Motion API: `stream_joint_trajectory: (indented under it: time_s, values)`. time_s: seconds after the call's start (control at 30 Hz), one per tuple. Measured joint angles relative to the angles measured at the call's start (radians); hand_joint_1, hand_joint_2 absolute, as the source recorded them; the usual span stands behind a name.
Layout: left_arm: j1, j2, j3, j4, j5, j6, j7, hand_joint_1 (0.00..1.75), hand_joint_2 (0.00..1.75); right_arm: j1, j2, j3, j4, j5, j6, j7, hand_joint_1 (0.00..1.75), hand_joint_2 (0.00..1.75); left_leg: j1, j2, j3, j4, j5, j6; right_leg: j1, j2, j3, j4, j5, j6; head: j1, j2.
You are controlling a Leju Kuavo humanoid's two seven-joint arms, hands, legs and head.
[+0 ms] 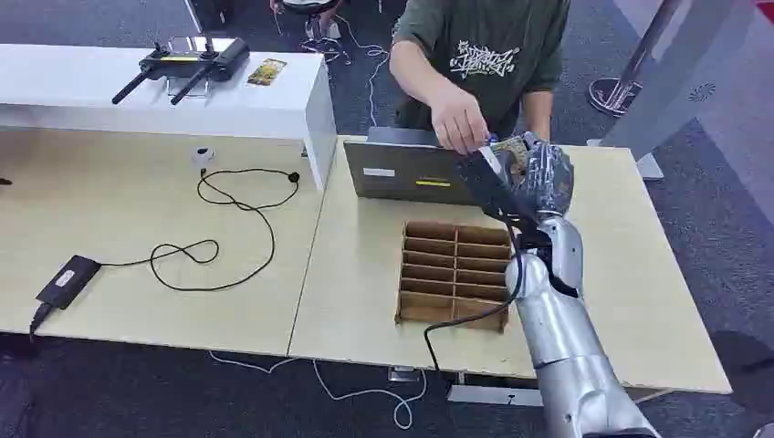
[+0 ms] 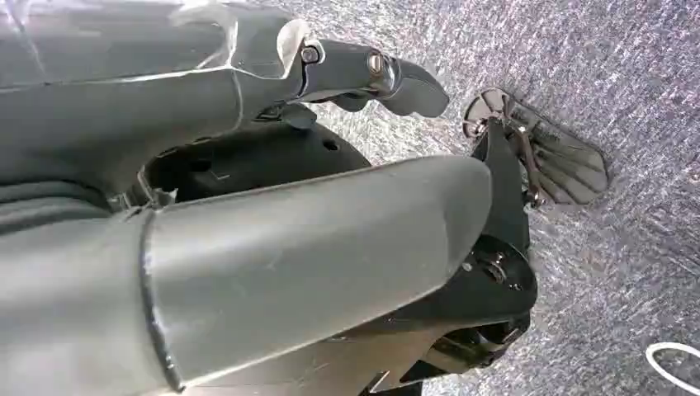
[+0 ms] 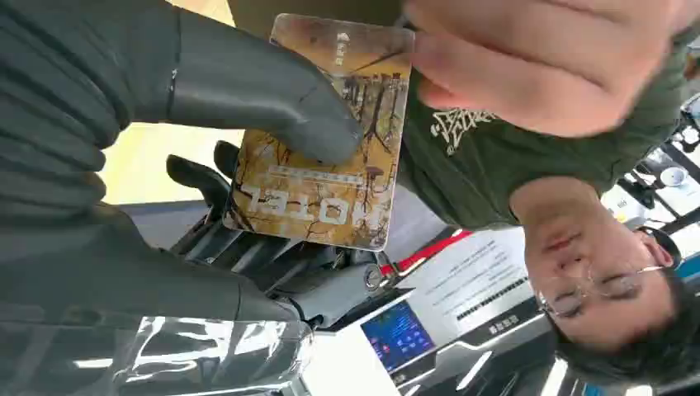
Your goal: Pass the card to the sensor for recognition and then transmit it.
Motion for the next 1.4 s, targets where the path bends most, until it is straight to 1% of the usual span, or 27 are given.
stream_joint_trajectory:
  time_s: [0.23,0.3,0.4,0.47,0.73,0.9,0.97,1.2,1.33,1.4]
  values:
    - [-0.004,0.001,0.021,0.0,0.018,0.002,0.018,0.0,0.0,0.001,0.0,0.0,0.003,-0.027,0.004,-0.003,1.75,1.75,0.0,0.0,0.0,0.0,0.0,0.0,0.0,0.0,0.0,0.0,0.0,0.0,0.0,0.0]
    - [-0.004,0.001,0.024,0.0,0.018,0.003,0.019,0.0,0.0,0.002,0.0,0.0,0.003,-0.048,0.003,-0.014,1.75,1.75,0.0,0.0,0.0,0.0,0.0,0.0,0.0,0.0,0.0,0.0,0.0,0.0,0.0,0.0]
    - [-0.004,0.002,0.027,0.0,0.02,0.003,0.019,0.0,0.0,0.012,0.0,-0.005,-0.006,-0.127,0.003,-0.052,1.75,1.75,0.0,0.0,0.0,0.0,0.0,0.0,0.0,0.0,0.0,0.0,0.0,0.0,0.0,0.0]
    - [-0.004,0.002,0.033,0.0,0.024,0.003,0.02,0.0,0.0,0.019,0.002,-0.015,-0.023,-0.179,0.002,-0.064,1.75,1.75,0.0,0.0,0.0,0.0,0.0,0.0,0.0,0.0,0.0,0.0,0.0,0.0,0.0,0.0]
    - [-0.005,0.004,0.053,0.0,0.048,0.014,0.03,0.0,0.0,0.044,0.002,-0.038,-0.086,-0.28,0.024,-0.061,1.75,1.75,0.0,0.0,0.0,0.0,0.0,0.0,0.0,0.0,0.0,0.0,0.0,0.0,0.0,0.0]
    - [-0.009,0.004,0.066,0.0,0.056,0.041,0.039,0.0,0.0,0.059,-0.002,-0.047,-0.12,-0.314,0.021,-0.06,1.75,1.75,0.0,0.0,0.0,0.0,0.0,0.0,0.0,0.0,0.0,0.0,0.0,0.0,0.0,0.0]
    - [-0.01,0.004,0.068,0.0,0.06,0.042,0.042,0.0,0.0,0.06,-0.005,-0.05,-0.127,-0.321,0.021,-0.059,1.75,1.75,0.0,0.0,0.0,0.0,0.0,0.0,0.0,0.0,0.0,0.0,0.0,0.0,0.0,0.0]
    - [-0.012,0.004,0.07,0.0,0.07,0.044,0.053,0.0,0.0,0.06,-0.013,-0.064,-0.127,-0.347,0.02,-0.046,1.75,1.75,0.0,0.0,0.0,0.0,0.0,0.0,0.0,0.0,0.0,0.0,0.0,0.0,0.0,0.0]
    - [-0.016,0.003,0.077,0.0,0.074,0.077,0.063,0.0,0.0,0.052,-0.02,-0.081,-0.1,-0.365,0.003,-0.049,1.75,1.75,0.0,0.0,0.0,0.0,0.0,0.0,0.0,0.0,0.0,0.0,0.0,0.0,0.0,0.0]
    - [-0.016,0.003,0.082,0.0,0.075,0.076,0.064,0.0,0.0,0.049,-0.024,-0.088,-0.088,-0.365,-0.002,-0.055,1.75,1.75,0.0,0.0,0.0,0.0,0.0,0.0,0.0,0.0,0.0,0.0,0.0,0.0,0.0,0.0]
